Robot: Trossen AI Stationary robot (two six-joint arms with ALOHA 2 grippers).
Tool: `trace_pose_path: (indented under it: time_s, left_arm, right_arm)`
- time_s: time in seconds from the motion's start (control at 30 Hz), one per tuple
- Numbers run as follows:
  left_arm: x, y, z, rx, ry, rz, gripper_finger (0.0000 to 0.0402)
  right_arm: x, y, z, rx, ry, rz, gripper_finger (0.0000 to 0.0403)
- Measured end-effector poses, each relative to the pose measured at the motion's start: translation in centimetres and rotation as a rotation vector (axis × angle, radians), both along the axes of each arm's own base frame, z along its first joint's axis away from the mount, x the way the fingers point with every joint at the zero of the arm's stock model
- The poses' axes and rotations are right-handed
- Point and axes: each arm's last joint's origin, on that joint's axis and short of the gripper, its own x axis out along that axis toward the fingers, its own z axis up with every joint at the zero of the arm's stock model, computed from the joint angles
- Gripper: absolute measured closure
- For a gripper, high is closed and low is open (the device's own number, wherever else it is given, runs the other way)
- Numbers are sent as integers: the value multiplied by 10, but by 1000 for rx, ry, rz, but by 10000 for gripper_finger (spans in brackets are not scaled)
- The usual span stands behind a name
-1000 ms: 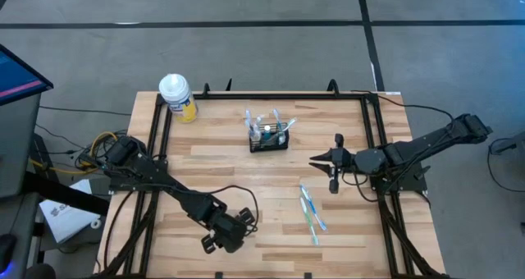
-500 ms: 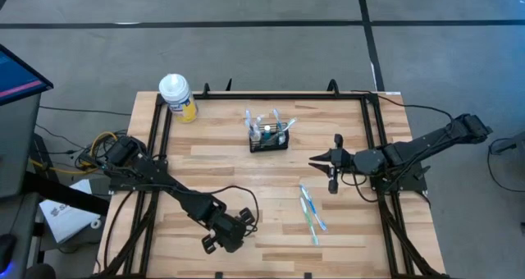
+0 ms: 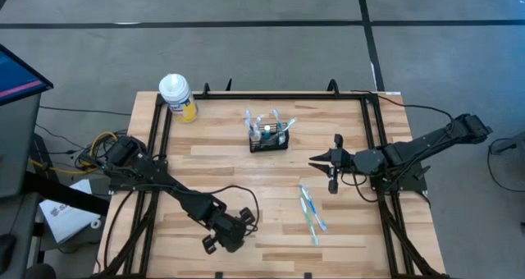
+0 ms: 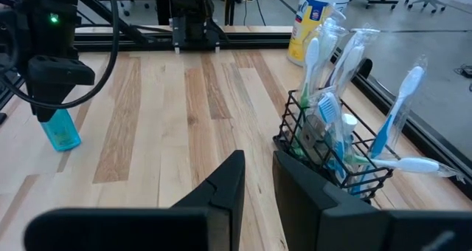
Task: Pick & Place toothbrushing station
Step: Put the mouthwash into the black mesh organizer
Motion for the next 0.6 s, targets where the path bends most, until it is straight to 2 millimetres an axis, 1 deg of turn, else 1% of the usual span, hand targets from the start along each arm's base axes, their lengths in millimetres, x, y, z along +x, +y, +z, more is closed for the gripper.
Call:
trace_pose_path:
  time_s: [0.13,0.33,0.47,0.6]
  left_arm:
    - [4,6,2,-35,15,87,315]
    - [7,18,19,-72,-39,145,314]
    - [12,32,29,-135,-44,257,314]
    - [19,52,37,-200,-48,406,314]
  right_arm:
    - [0,0,0,0,0,0,340]
    - [0,0,0,0,0,0,340]
    - [0,0,0,1,-1,0,340]
    - [0,0,0,1,-1,0,340]
